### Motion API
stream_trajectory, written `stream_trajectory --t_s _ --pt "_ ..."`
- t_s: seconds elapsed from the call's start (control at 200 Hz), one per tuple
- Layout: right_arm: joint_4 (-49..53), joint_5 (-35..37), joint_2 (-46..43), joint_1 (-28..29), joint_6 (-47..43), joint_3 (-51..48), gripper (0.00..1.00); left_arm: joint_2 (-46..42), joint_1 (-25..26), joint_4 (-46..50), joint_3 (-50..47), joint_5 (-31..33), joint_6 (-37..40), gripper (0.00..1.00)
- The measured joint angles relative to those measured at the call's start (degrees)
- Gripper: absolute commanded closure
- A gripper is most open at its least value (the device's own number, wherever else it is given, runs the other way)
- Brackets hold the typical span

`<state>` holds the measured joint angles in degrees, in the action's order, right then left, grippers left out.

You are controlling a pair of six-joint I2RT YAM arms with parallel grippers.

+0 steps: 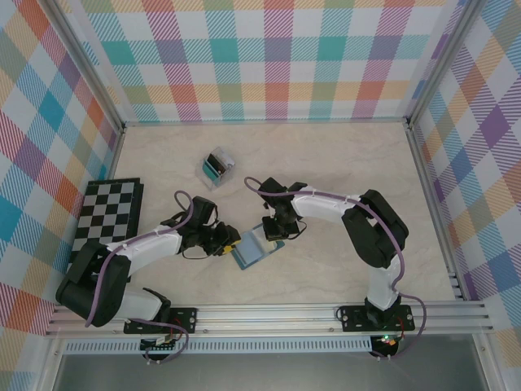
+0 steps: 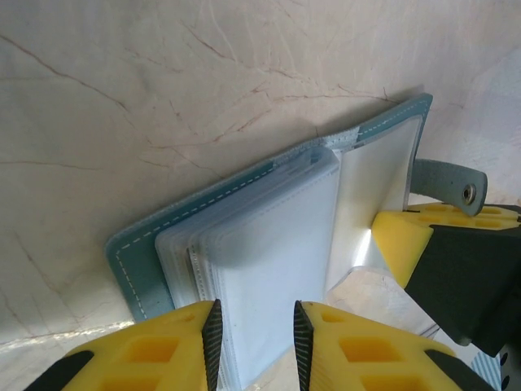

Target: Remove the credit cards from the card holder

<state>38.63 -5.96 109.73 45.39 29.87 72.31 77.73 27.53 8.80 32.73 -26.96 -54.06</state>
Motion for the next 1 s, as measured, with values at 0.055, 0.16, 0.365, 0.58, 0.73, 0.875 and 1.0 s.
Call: stream_trajectory --t_s 0.055,0.16,0.365,0.58,0.73,0.875,1.0 --pt "0.0 0.0 0.0 0.0 0.2 0.0 0.94 0.28 0.35 -0.02 0.0 0.0 -0.04 0.67" --pt "0.0 0.0 0.0 0.0 0.63 0.0 0.93 1.2 0.74 0.02 0.0 0.17 -0.26 0.64" --pt "0.0 -0.02 0.0 0.0 1.03 0.0 0.93 2.73 0.96 -0.42 0.13 0.44 -0.39 0.68" --pt "0.02 0.0 0.0 0.0 1.03 0.0 0.93 4.0 1.01 -1.7 0.46 0.37 -0.42 0.75" --pt "0.04 -0.02 0.0 0.0 1.03 0.0 0.93 4.24 1.18 -1.99 0.59 0.2 -0.42 0.75" --pt "0.04 0.0 0.0 0.0 1.03 0.0 0.93 4.24 1.22 -2.05 0.87 -0.02 -0.37 0.74" --pt "0.04 -0.02 0.0 0.0 1.03 0.0 0.93 4.02 1.22 -0.92 1.25 0.17 0.37 0.67"
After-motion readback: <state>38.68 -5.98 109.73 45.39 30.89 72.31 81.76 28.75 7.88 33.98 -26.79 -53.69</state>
